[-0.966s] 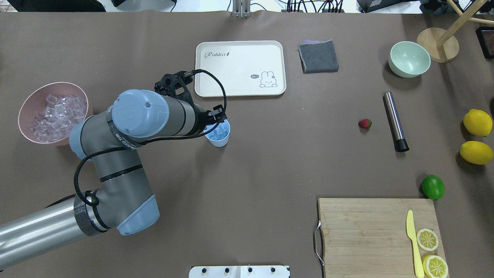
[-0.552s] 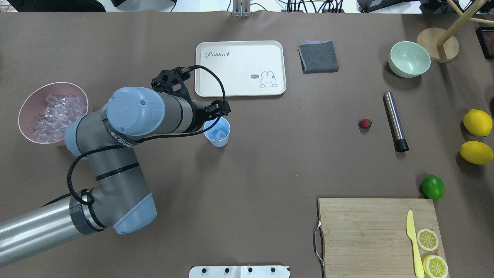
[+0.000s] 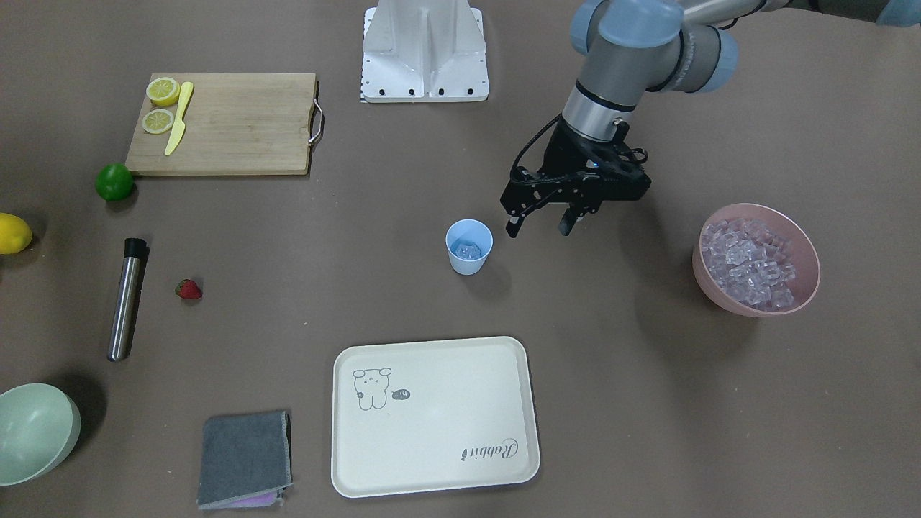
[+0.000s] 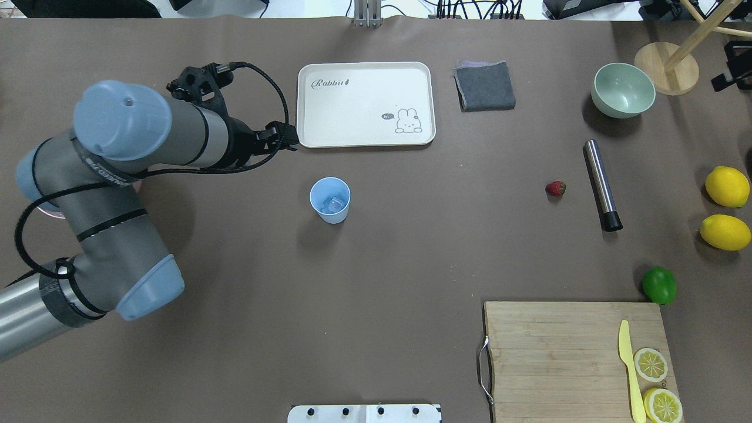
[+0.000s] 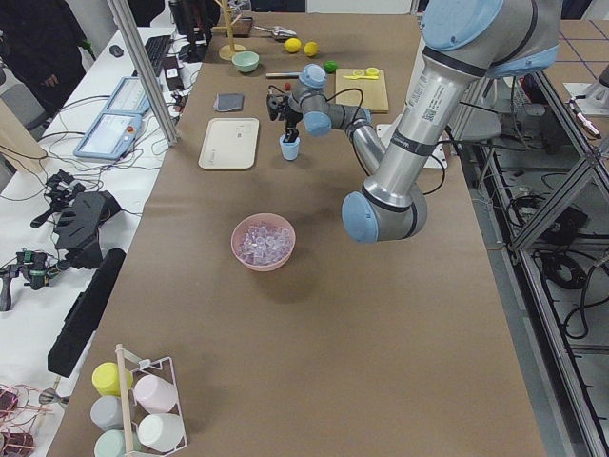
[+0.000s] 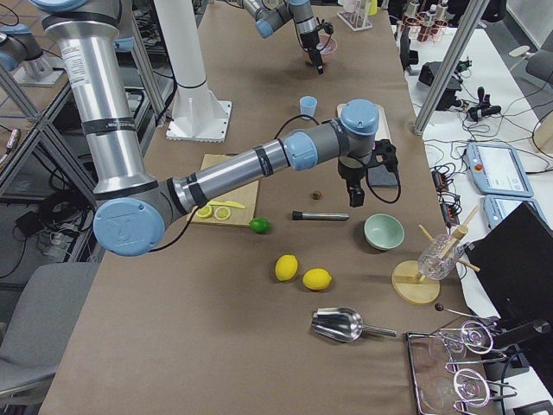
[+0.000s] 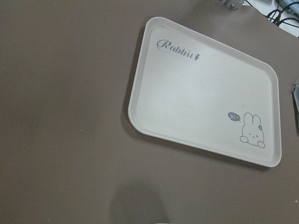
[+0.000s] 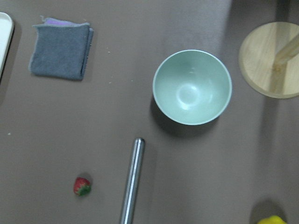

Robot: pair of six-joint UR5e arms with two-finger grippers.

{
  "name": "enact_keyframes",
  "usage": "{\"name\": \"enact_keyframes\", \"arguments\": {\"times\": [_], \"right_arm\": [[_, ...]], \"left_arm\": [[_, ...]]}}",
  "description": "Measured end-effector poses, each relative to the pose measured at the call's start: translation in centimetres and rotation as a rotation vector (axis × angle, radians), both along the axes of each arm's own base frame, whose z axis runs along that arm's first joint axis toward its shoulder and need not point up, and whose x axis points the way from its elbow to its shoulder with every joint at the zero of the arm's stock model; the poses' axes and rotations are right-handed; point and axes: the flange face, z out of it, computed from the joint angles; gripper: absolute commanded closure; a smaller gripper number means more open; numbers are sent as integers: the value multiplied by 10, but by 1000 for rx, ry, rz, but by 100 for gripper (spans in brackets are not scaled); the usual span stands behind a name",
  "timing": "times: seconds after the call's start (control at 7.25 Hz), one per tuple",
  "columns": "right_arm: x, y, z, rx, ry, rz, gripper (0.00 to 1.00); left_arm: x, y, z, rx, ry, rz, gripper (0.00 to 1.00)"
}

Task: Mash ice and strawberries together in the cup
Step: 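Withdraw the left gripper toward the bowl while the right arm moves toward the strawberry, then lower the right gripper onto the red strawberry and grasp it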

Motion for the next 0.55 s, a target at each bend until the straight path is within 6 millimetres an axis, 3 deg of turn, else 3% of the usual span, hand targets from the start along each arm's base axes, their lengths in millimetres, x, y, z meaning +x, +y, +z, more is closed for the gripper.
{"name": "enact_keyframes", "arguments": {"times": [0.28, 0.41, 0.55], "right_arm": [[-104, 8, -42, 52, -21, 10, 0], [-163, 21, -52, 79, -27, 32, 0], [-209, 36, -56, 103, -27, 41, 0]], "left_arm": [[-51, -10, 31, 15, -32, 56, 3], [-78, -9, 46, 27, -41, 85, 3], [-102, -7, 56, 31, -40, 108, 3]]}}
